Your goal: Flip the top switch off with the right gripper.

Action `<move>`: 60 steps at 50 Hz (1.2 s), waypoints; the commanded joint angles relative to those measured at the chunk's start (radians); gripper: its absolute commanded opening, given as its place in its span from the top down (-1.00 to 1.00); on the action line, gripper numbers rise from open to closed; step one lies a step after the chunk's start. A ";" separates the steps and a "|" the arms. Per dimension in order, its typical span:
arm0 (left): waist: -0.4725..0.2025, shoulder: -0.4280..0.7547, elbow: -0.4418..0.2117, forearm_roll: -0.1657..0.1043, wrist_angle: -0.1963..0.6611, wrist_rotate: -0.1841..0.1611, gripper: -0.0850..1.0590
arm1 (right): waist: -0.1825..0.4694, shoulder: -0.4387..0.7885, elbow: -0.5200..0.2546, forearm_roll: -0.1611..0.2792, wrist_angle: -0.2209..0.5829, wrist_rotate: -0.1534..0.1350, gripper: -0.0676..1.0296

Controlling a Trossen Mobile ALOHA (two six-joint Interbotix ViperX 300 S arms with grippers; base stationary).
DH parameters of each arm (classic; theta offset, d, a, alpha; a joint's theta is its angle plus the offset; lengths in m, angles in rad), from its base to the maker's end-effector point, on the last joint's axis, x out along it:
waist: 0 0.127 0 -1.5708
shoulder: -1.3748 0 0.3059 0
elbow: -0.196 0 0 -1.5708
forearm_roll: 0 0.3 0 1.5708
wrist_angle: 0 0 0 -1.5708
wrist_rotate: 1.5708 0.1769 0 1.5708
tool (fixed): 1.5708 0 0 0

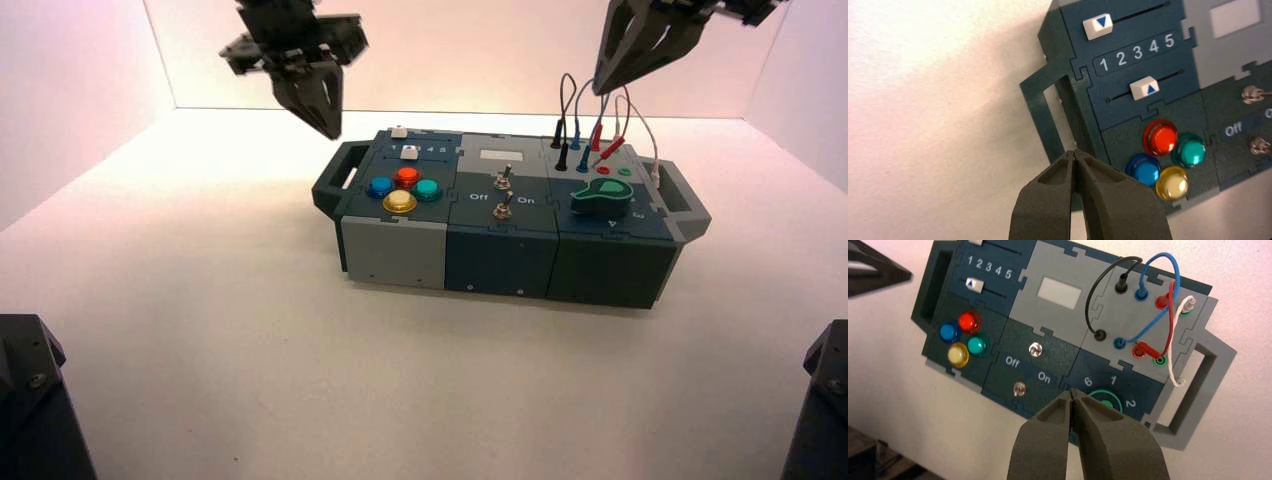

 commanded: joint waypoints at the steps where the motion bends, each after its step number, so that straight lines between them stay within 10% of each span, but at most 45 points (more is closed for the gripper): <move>1: -0.005 0.020 -0.048 -0.008 -0.005 -0.003 0.91 | 0.008 0.009 -0.009 0.005 -0.029 0.018 0.92; 46: -0.005 0.150 -0.112 -0.008 -0.020 -0.006 0.91 | 0.012 0.156 -0.025 0.037 -0.091 0.021 0.92; 60: -0.005 0.192 -0.112 -0.006 -0.034 -0.025 0.91 | 0.078 0.236 -0.032 -0.005 -0.196 0.149 0.91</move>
